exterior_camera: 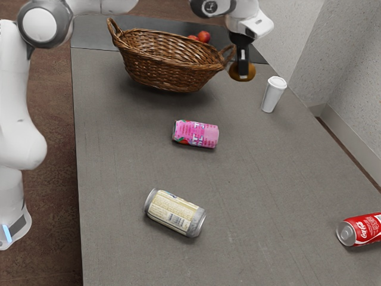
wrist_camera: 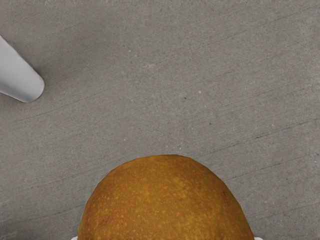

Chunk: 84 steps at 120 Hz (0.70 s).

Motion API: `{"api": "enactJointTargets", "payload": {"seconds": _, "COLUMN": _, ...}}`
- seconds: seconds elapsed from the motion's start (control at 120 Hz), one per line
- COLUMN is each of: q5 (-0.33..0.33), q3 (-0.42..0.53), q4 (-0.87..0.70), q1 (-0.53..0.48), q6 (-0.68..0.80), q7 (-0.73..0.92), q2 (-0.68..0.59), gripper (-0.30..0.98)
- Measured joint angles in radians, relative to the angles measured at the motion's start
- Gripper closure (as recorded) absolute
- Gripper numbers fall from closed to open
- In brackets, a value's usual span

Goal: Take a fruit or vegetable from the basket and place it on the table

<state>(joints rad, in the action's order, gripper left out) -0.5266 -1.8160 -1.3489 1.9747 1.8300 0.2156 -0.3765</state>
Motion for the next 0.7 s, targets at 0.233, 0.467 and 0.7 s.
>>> {"api": "enactJointTargets", "payload": {"seconds": 0.233, "q5": -0.004, "q3": -0.028, "q4": -0.031, "q1": 0.155, "q6": 0.014, "q7": -0.002, "q2": -0.156, "gripper": 0.36}}
{"api": "enactJointTargets", "payload": {"seconds": 0.467, "q5": -0.006, "q3": -0.075, "q4": -0.037, "q1": 0.271, "q6": 0.084, "q7": -0.004, "q2": -0.275, "gripper": 0.38}}
{"api": "enactJointTargets", "payload": {"seconds": 0.7, "q5": -0.045, "q3": -0.138, "q4": -0.083, "q1": 0.406, "q6": 0.238, "q7": -0.008, "q2": -0.368, "gripper": 0.37}}
